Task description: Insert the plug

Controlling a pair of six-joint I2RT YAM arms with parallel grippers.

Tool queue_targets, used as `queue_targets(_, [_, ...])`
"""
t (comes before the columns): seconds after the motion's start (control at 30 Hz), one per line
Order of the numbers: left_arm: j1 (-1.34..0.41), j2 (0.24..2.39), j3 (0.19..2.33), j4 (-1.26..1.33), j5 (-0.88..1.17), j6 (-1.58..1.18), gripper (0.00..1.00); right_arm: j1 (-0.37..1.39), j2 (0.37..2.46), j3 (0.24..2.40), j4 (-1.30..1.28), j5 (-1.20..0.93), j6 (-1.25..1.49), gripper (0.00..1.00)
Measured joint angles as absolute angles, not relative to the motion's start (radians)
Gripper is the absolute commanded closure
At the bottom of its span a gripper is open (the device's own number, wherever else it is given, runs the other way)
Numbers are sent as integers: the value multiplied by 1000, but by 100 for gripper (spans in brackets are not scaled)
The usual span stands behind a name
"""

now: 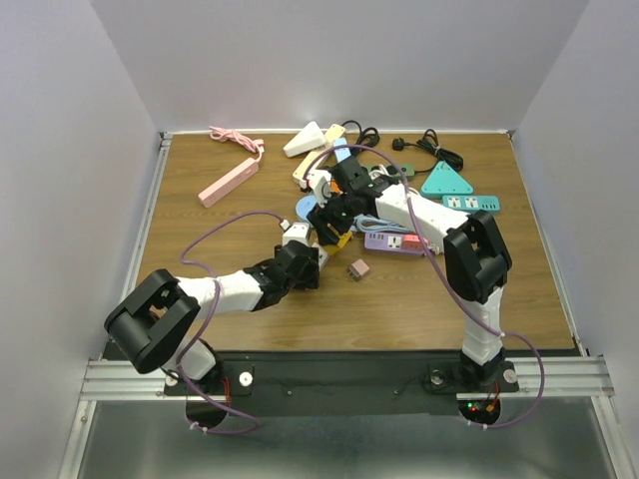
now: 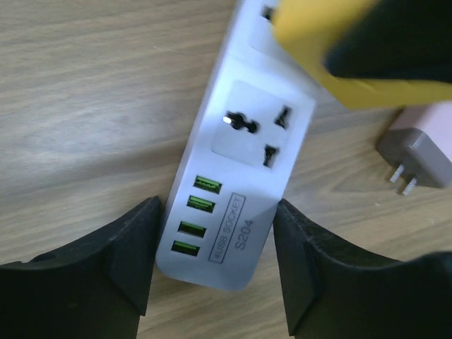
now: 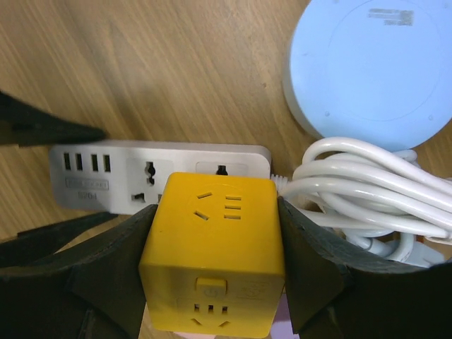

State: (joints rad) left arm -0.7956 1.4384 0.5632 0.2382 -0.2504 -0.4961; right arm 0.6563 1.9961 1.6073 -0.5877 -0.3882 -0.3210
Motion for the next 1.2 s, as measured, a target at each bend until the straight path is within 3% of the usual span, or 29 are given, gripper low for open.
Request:
queue_targets(0.03, [-799, 1439, 562, 243, -242, -494, 53, 656, 2003, 1616, -585, -387, -321, 99])
queue_targets(0.23, [-802, 1437, 543, 282, -221, -497, 62, 656, 2031, 1650, -580, -390, -311, 100])
queue_targets(0.43, [-801, 1437, 543, 285, -221, -503, 62, 656, 2035, 1653, -579, -402, -316, 100])
queue_targets(0.77, [-801, 1449, 537, 319, -209, -444, 90, 652, 2025, 1618, -553, -427, -355, 100])
queue_targets(1.2, [-801, 1509, 557, 395, -183, -382, 100, 643, 2027, 1602, -522, -406, -369, 100])
